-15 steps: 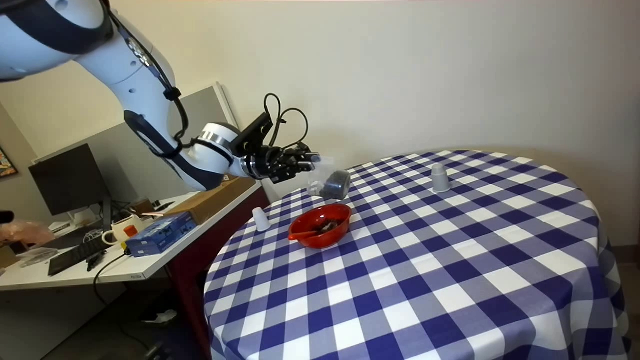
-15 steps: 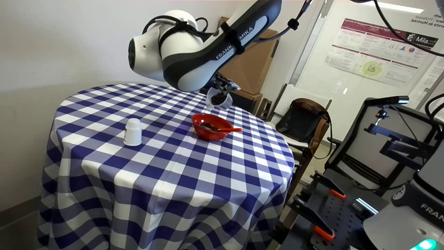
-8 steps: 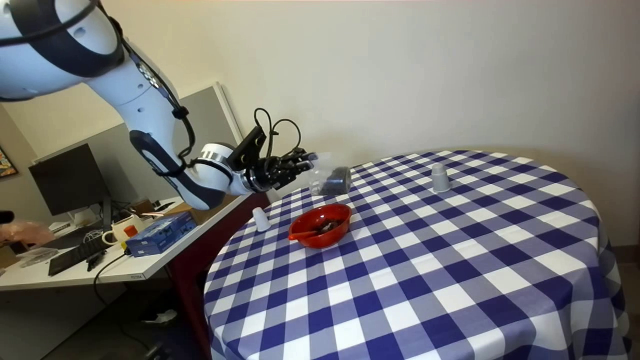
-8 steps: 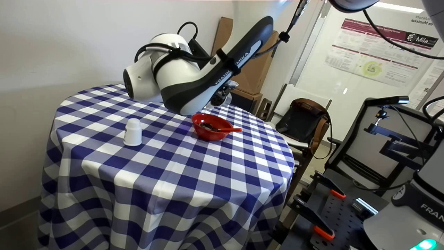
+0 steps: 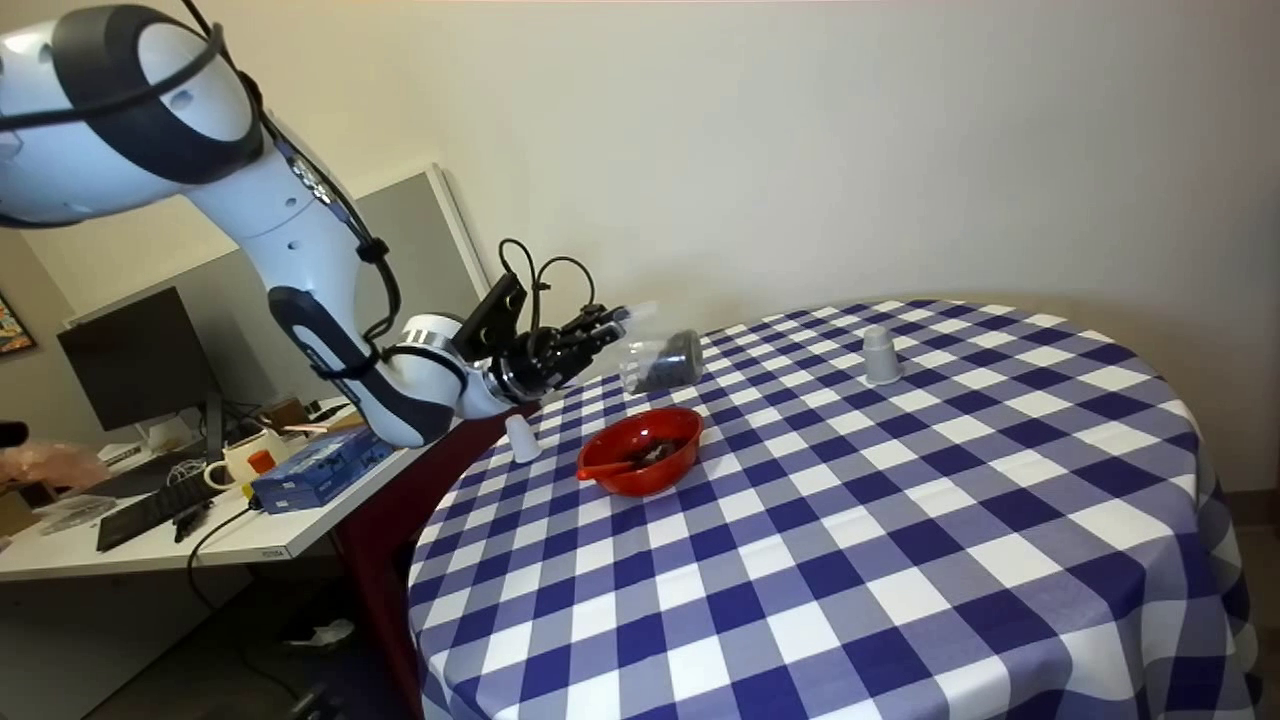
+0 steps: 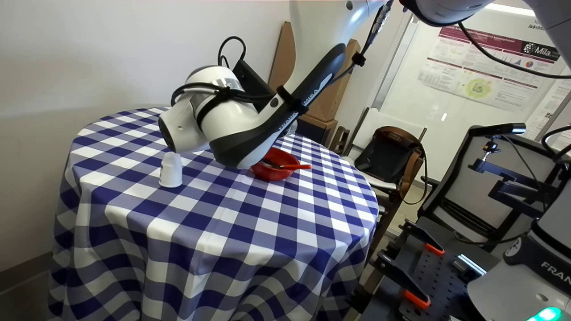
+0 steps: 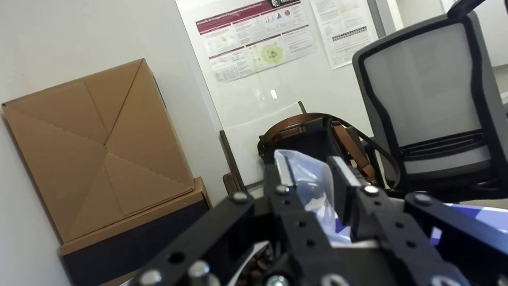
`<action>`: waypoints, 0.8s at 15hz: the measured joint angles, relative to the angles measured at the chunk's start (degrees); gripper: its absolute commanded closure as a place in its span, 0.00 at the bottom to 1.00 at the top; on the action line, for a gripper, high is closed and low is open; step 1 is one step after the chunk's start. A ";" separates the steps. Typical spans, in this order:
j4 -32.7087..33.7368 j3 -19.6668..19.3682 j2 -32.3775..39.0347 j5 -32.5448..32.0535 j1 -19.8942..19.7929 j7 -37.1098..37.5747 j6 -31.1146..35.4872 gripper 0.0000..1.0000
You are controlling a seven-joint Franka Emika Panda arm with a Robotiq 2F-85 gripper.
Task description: Pick up the jug and pour some of its contents into the bow
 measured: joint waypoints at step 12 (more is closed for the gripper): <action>-0.32 0.13 3.37 -7.12 1.04 1.19 -4.36 0.88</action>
